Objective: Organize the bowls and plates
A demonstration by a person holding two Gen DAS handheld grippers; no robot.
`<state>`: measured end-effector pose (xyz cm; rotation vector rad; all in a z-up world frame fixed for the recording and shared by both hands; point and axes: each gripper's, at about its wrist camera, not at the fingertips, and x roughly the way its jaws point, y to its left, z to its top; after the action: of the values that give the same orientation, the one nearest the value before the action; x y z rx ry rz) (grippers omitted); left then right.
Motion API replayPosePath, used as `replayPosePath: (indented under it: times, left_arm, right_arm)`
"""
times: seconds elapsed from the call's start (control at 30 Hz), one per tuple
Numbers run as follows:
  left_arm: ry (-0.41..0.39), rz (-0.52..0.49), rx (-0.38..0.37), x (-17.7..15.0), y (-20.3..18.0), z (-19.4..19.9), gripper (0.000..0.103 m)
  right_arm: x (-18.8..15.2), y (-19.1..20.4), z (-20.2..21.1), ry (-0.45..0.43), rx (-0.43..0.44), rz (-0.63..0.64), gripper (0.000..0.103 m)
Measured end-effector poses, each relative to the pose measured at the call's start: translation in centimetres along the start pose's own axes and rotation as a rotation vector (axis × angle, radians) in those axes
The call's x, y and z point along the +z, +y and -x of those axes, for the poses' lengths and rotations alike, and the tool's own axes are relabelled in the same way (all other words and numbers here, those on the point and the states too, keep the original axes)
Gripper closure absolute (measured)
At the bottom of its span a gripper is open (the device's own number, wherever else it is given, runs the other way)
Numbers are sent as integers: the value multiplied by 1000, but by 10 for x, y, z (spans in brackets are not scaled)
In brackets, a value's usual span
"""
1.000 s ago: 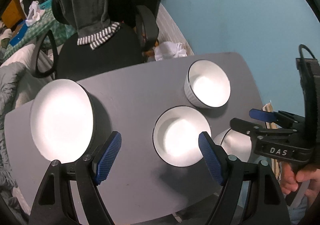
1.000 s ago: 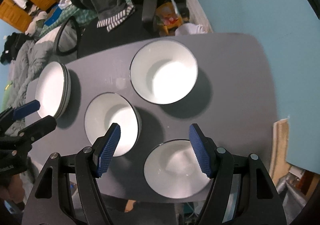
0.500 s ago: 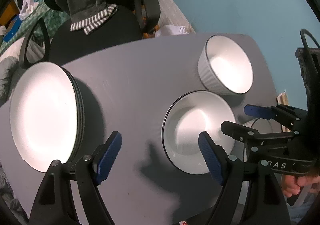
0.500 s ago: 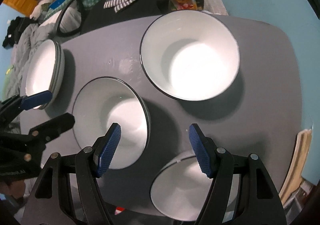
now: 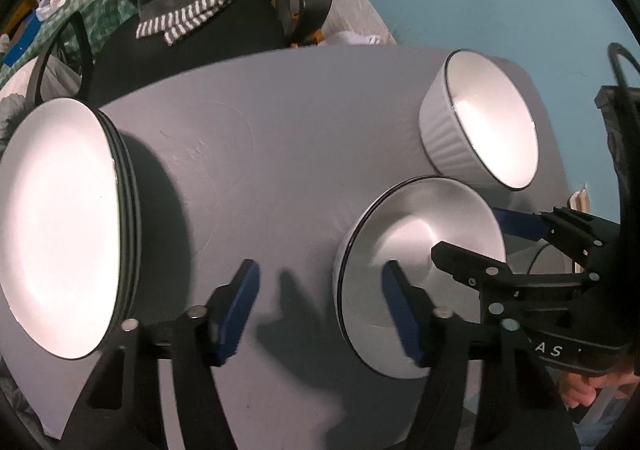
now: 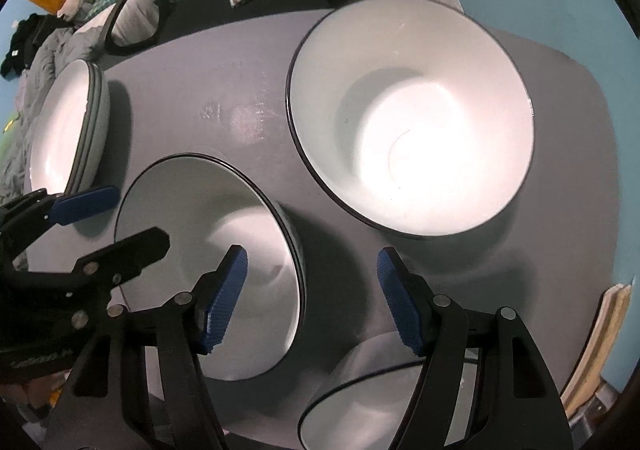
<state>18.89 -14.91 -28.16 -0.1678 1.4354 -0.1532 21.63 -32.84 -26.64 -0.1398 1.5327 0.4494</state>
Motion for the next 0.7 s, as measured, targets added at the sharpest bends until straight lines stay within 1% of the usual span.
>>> replayPosePath:
  times: [0.1, 0.2, 0.27, 0.33, 0.37, 0.43, 0.47, 0.53, 0.6, 0.63, 0.7]
  left_arm:
    - [21, 5, -5, 2, 1, -9, 46]
    - [29, 7, -12, 1, -1, -14, 50]
    - [38, 10, -16, 0, -1, -17, 57]
    - [50, 17, -22, 0, -1, -21, 62]
    - [55, 22, -24, 0, 0, -23, 68]
    - [73, 33, -33, -1, 0, -25, 76]
    - [80, 36, -37, -1, 0, -27, 77]
    - [84, 39, -50, -2, 2, -28, 80]
    - [82, 36, -57, -4, 1, -28, 83]
    - [82, 34, -58, -4, 1, -28, 85]
    - [84, 32, -61, -5, 0, -28, 87]
  right_arm:
    - [-1, -1, -3, 18, 15, 0, 44]
    - [-1, 1, -5, 25, 18, 10, 53]
    - [-2, 1, -6, 29, 24, 13, 56]
    - [-2, 2, -7, 33, 29, 16, 60]
    - [-3, 2, -8, 35, 31, 17, 61]
    - [-2, 3, -9, 42, 36, 19, 67]
    - [-2, 3, -10, 47, 40, 19, 68]
    - [-3, 2, -11, 53, 47, 23, 73]
    - [-2, 2, -11, 50, 53, 22, 74]
    - [-2, 1, -10, 50, 56, 20, 76]
    - [-2, 0, -10, 50, 64, 13, 76]
